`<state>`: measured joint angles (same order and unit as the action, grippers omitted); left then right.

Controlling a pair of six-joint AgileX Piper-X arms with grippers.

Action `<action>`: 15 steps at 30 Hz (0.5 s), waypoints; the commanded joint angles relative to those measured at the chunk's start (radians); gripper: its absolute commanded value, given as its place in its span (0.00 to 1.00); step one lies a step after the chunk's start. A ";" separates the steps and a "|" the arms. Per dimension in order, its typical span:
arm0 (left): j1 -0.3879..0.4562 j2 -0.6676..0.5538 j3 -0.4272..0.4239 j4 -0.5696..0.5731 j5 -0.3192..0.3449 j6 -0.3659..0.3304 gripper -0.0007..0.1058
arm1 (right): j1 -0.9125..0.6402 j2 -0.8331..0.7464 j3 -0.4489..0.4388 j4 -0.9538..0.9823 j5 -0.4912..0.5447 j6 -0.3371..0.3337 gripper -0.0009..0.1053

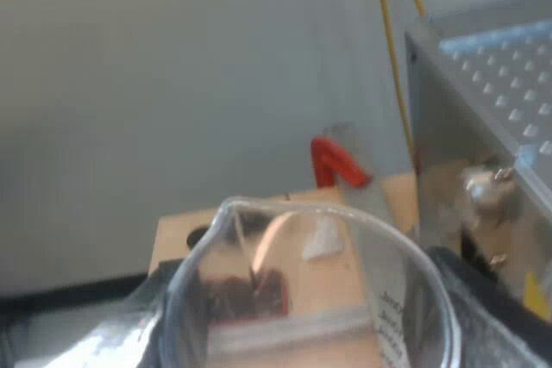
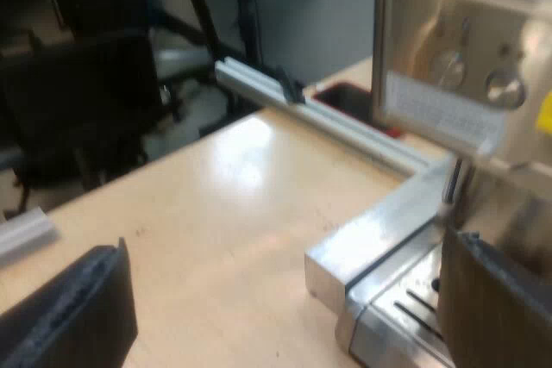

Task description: Pour the beans into the coffee machine

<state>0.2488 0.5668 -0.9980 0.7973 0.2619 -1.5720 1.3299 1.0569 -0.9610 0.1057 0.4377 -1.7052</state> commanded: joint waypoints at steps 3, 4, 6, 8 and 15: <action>0.007 0.008 0.296 -0.088 0.028 -0.021 0.01 | 0.001 0.063 -0.007 -0.018 0.003 0.001 0.71; 0.007 0.008 0.338 -0.120 0.029 -0.023 0.01 | 0.001 0.074 -0.007 -0.020 0.003 0.001 0.71; 0.007 0.008 0.417 -0.191 0.029 -0.024 0.01 | 0.001 0.099 -0.004 -0.031 0.003 0.001 0.71; 0.007 0.008 0.465 -0.258 0.037 -0.032 0.01 | 0.000 0.147 0.014 -0.099 0.003 0.001 0.71; 0.007 0.022 0.601 -0.467 0.056 -0.044 0.01 | 0.000 0.249 0.050 -0.241 0.003 0.001 0.71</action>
<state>0.2555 0.5915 -0.3959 0.3642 0.3065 -1.6024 1.3299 1.3051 -0.9113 -0.1057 0.4377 -1.7052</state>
